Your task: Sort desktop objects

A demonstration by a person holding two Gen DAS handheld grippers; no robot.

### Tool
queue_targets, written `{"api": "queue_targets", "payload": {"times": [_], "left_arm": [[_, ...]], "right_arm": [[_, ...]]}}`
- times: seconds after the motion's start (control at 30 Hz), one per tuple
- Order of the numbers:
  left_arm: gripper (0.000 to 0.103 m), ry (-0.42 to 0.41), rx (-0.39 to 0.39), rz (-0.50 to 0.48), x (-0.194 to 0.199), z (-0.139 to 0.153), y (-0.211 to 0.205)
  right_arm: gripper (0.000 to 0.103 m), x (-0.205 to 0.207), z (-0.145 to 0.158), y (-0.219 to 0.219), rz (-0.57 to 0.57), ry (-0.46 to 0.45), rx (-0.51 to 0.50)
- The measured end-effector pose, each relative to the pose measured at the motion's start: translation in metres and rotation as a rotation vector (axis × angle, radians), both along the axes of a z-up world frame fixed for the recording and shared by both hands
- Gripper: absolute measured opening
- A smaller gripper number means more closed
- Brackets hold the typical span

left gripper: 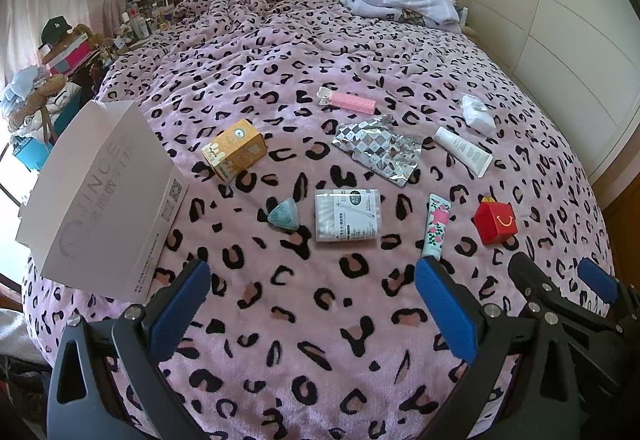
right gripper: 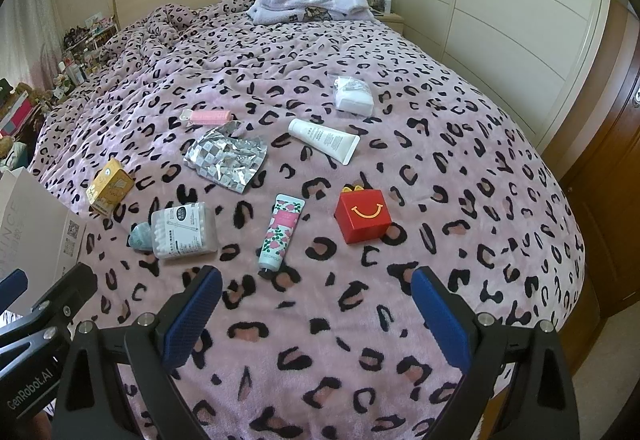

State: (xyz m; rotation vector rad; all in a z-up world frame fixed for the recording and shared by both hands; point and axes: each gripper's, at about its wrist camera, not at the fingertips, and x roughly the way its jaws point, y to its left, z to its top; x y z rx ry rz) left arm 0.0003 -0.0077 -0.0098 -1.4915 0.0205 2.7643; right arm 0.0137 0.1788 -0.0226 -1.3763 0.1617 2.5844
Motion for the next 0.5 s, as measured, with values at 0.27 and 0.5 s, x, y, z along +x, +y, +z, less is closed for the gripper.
{"api": "queue_targets", "payload": {"times": [0.27, 0.5], "left_arm": [[0.103, 0.0, -0.005, 0.002, -0.0004, 0.0013, 0.0003], [0.103, -0.001, -0.008, 0.002, 0.0011, 0.0013, 0.0001]], "right_arm": [[0.098, 0.0, -0.0003, 0.0014, 0.001, 0.0, 0.0], [0.098, 0.0015, 0.0006, -0.0012, 0.001, 0.0, 0.0]]}}
